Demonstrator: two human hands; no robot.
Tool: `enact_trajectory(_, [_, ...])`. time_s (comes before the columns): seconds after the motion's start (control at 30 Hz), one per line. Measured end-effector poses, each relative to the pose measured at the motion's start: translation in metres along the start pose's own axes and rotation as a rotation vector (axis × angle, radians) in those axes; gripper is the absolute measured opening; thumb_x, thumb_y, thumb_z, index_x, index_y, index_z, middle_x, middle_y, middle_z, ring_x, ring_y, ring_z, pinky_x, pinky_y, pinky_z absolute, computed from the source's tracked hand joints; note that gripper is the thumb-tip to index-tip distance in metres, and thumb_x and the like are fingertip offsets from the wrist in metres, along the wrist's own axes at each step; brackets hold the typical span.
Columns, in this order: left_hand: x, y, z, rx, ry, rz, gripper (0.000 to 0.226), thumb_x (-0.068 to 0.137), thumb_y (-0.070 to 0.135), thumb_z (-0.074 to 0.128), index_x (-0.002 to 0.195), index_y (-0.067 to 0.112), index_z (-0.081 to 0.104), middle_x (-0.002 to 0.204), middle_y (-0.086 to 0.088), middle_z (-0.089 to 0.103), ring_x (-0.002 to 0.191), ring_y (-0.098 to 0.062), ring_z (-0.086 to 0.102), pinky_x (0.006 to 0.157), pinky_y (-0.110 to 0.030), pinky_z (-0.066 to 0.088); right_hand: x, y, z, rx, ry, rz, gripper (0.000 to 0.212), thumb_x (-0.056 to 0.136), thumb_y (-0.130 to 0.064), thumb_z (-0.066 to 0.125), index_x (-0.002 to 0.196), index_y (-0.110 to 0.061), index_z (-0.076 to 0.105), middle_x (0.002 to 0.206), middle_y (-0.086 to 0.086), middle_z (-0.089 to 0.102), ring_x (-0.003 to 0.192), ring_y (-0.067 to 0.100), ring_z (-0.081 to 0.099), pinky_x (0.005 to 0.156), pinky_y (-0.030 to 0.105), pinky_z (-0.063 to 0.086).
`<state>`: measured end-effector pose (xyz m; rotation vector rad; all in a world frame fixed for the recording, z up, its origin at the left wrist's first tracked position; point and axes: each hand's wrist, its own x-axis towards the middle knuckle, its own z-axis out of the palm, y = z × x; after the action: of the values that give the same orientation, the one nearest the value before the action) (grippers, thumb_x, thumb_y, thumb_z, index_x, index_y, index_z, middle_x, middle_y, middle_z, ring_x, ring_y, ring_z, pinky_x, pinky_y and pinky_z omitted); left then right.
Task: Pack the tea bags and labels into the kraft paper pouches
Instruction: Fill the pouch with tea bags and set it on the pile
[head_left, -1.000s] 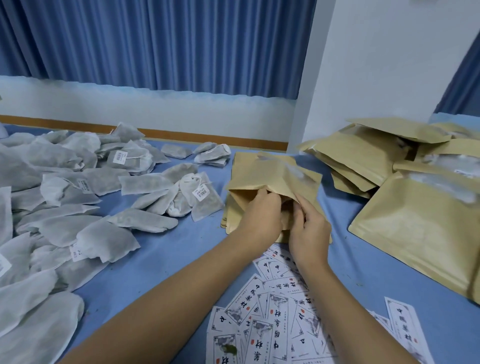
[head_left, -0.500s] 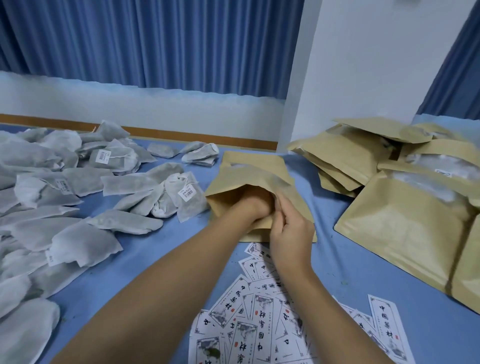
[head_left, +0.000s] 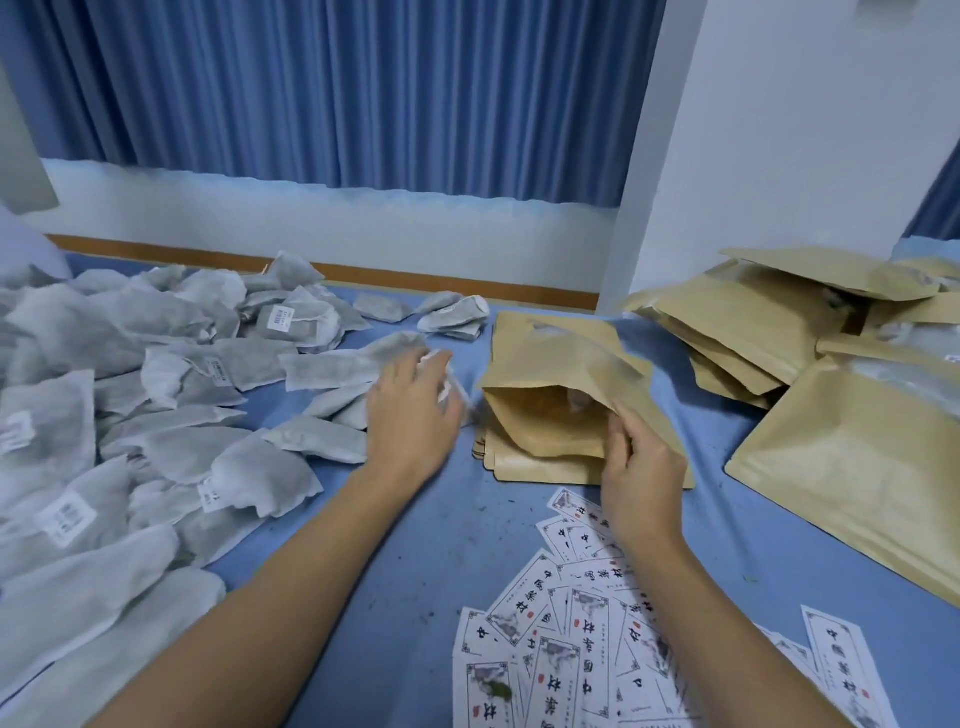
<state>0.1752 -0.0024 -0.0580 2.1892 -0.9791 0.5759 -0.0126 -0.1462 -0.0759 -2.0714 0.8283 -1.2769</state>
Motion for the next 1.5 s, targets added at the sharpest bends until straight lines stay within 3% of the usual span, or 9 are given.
enact_trajectory(0.13, [-0.005, -0.021, 0.017, 0.331, -0.340, -0.010, 0.063, 0.093, 0.052, 0.049, 0.149, 0.029, 0.032, 0.153, -0.002, 0.036, 0.143, -0.027, 0.028, 0.116, -0.048, 0.022, 0.000, -0.002, -0.002, -0.005, -0.008, -0.014, 0.036, 0.103, -0.009, 0.050, 0.134, -0.018, 0.065, 0.075, -0.003, 0.059, 0.069, -0.004, 0.052, 0.062, 0.007, 0.037])
enact_trajectory(0.33, [-0.014, 0.000, 0.013, 0.162, -0.126, 0.008, 0.049, 0.084, 0.010, 0.053, 0.132, 0.017, 0.049, 0.104, -0.006, 0.063, 0.100, -0.030, 0.054, 0.090, -0.039, 0.042, 0.000, -0.002, -0.001, -0.012, -0.005, -0.014, 0.035, 0.103, -0.009, 0.049, 0.132, -0.018, 0.067, 0.067, -0.017, 0.051, 0.067, -0.004, 0.050, 0.060, 0.005, 0.034])
enact_trajectory(0.47, [-0.023, 0.016, 0.006, -0.178, 0.111, -0.097, 0.045, 0.080, 0.008, 0.058, 0.124, 0.019, 0.057, 0.104, -0.003, 0.058, 0.100, -0.025, 0.051, 0.078, -0.041, 0.048, 0.000, -0.001, -0.001, 0.007, 0.002, 0.008, 0.030, 0.104, -0.010, 0.048, 0.126, -0.013, 0.069, 0.063, -0.017, 0.045, 0.065, -0.006, 0.049, 0.060, 0.004, 0.034])
enact_trajectory(0.73, [-0.035, 0.039, -0.001, -0.423, 0.445, 0.403, 0.048, 0.070, 0.000, 0.064, 0.115, 0.013, 0.055, 0.102, -0.005, 0.056, 0.089, -0.023, 0.051, 0.077, -0.034, 0.045, 0.000, 0.000, -0.003, -0.009, 0.033, 0.037, 0.023, 0.104, -0.012, 0.047, 0.110, -0.008, 0.070, 0.062, -0.013, 0.047, 0.066, -0.006, 0.049, 0.057, 0.005, 0.034])
enact_trajectory(0.97, [-0.054, 0.068, 0.015, -0.201, -0.075, 0.501, 0.048, 0.080, 0.002, 0.063, 0.126, 0.018, 0.062, 0.105, -0.004, 0.050, 0.091, -0.022, 0.049, 0.065, -0.036, 0.048, 0.000, 0.002, -0.001, -0.025, 0.017, -0.007, 0.026, 0.105, -0.015, 0.048, 0.118, -0.011, 0.070, 0.074, -0.011, 0.059, 0.070, -0.005, 0.053, 0.062, 0.010, 0.035])
enact_trajectory(1.07, [-0.053, 0.078, 0.023, -0.242, -0.182, 0.345, 0.050, 0.092, 0.005, 0.054, 0.139, 0.023, 0.051, 0.117, -0.004, 0.046, 0.102, -0.022, 0.047, 0.074, -0.035, 0.048, -0.002, 0.001, 0.001, 0.008, 0.001, -0.016, 0.032, 0.104, -0.015, 0.049, 0.130, -0.019, 0.067, 0.088, -0.002, 0.070, 0.070, 0.005, 0.055, 0.067, 0.017, 0.039])
enact_trajectory(1.2, [-0.042, 0.095, 0.041, -0.284, -0.315, 0.300, 0.046, 0.095, 0.004, 0.048, 0.138, 0.021, 0.045, 0.134, -0.002, 0.044, 0.112, -0.026, 0.046, 0.091, -0.041, 0.047, -0.003, -0.002, 0.000, 0.006, -0.005, -0.073, 0.037, 0.101, -0.007, 0.052, 0.132, -0.021, 0.066, 0.084, -0.002, 0.069, 0.073, -0.004, 0.058, 0.065, 0.004, 0.037])
enact_trajectory(1.37, [0.005, 0.107, 0.069, -0.141, -0.534, 0.152, 0.032, 0.095, 0.014, 0.049, 0.126, 0.016, 0.053, 0.124, -0.011, 0.059, 0.112, -0.033, 0.057, 0.094, -0.042, 0.048, -0.002, 0.001, 0.002, 0.020, -0.011, -0.082, 0.045, 0.097, 0.000, 0.053, 0.133, -0.023, 0.066, 0.088, 0.001, 0.073, 0.072, 0.005, 0.051, 0.064, 0.009, 0.036])
enact_trajectory(1.5, [0.043, 0.093, 0.090, -0.143, -0.745, -0.078, 0.042, 0.105, 0.038, 0.038, 0.145, 0.023, 0.041, 0.148, -0.004, 0.041, 0.138, -0.026, 0.037, 0.118, -0.039, 0.026, -0.006, -0.001, 0.001, 0.046, -0.074, -0.104, 0.047, 0.097, 0.003, 0.052, 0.133, -0.024, 0.066, 0.090, -0.012, 0.066, 0.075, -0.012, 0.056, 0.069, -0.002, 0.036])
